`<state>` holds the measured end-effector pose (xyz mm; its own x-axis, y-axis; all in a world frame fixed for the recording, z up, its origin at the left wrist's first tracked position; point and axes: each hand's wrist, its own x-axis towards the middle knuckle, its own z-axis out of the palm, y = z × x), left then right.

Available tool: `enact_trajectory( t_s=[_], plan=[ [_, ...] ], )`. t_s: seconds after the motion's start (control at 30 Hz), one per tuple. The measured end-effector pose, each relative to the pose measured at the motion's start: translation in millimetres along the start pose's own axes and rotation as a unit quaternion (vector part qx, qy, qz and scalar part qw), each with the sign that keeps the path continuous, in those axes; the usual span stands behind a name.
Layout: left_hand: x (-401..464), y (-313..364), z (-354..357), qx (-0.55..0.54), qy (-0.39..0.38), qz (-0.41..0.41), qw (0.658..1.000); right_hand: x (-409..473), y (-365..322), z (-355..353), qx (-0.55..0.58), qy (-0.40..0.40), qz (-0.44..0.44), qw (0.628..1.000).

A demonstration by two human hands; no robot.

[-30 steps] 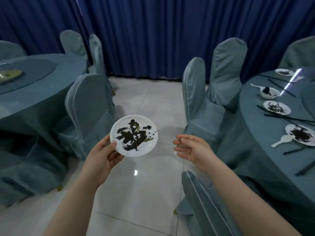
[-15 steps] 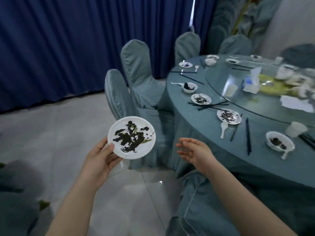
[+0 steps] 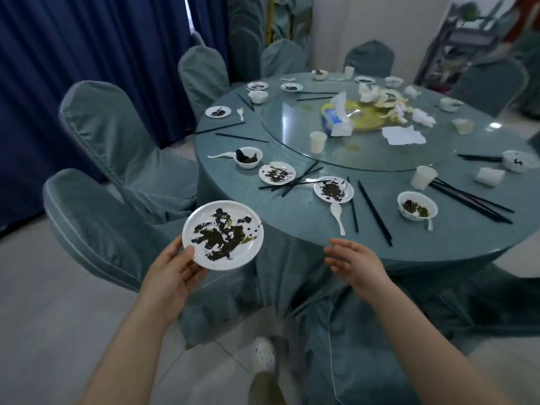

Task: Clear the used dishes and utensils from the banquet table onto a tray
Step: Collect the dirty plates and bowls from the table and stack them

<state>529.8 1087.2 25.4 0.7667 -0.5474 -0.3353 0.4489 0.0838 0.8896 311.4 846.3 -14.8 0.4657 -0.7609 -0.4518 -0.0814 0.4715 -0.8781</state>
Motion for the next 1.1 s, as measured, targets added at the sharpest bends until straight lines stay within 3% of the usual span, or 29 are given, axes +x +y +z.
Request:
enact_trajectory(
  t_s=[0.2, 0.4, 0.53, 0.73, 0.97, 1.1],
  plan=[
    [122.2, 15.4, 34.0, 0.045, -0.035, -0.003, 0.998, 123.4, -16.0, -12.4, -0.035, 0.129, -0.010, 0.991],
    [234.2, 38.1, 94.4, 0.085, -0.059, -0.018, 0.994, 243.1, -39.8, -42.2, -0.155, 0.286, 0.011, 0.945],
    [291.4, 42.0, 131.6, 0.089, -0.075, -0.030, 0.993, 294.8, -49.6, -49.5, -0.276, 0.301, 0.034, 0.912],
    [335.1, 22.9, 168.7, 0.092, -0.098, -0.078, 0.988, 319.8, -54.2, -43.6, -0.317, 0.293, 0.068, 0.900],
    [358.3, 1.6, 198.6, 0.088, -0.123, -0.121, 0.981, 313.9, -69.2, -40.2, -0.211, 0.322, 0.066, 0.921],
    [367.4, -1.0, 213.5, 0.082, -0.145, -0.137, 0.977, 293.7, -81.8, -39.8, -0.246, 0.364, 0.010, 0.898]
  ],
)
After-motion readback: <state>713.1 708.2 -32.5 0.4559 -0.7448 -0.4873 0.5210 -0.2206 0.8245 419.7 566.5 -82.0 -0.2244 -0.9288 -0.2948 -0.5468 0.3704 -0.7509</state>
